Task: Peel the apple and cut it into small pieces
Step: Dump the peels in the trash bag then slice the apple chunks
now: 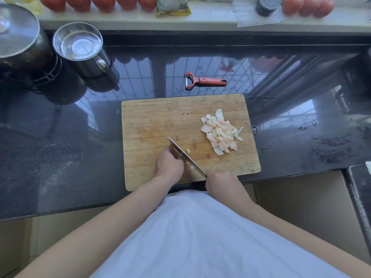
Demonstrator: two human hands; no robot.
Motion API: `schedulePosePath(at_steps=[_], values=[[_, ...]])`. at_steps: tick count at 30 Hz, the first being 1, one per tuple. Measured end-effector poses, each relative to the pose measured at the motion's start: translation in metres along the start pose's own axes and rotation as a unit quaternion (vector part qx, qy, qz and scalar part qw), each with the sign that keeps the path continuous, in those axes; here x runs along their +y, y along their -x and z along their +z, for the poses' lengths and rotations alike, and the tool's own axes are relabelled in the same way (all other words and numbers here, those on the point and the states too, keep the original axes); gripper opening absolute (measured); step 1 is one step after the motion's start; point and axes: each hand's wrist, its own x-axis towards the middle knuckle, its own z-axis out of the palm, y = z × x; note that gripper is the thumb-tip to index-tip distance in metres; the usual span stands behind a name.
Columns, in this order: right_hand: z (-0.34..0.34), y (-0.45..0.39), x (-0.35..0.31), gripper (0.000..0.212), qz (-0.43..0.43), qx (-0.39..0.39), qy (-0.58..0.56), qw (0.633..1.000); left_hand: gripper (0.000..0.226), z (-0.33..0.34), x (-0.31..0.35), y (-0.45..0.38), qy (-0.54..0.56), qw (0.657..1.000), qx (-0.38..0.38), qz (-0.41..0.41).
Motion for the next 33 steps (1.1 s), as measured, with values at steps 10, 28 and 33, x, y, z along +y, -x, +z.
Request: schedulePosePath(at_steps=[10,28,33], values=[[0.025,0.013,-0.004,0.011,0.011,-0.012,-0.03,0.999,0.002,-0.002,-0.017,0.01,-0.055,0.996,0.016,0.066],[0.005,0.003,0.033,0.031,0.063,0.179,-0.152,0.97,0.006,0.016,0.002,0.004,0.032,0.998,0.022,0.049],[0.015,0.018,0.024,0.022,-0.012,0.158,-0.118,0.98,0.008,0.018,-0.003,0.003,0.085,0.995,0.041,-0.016]])
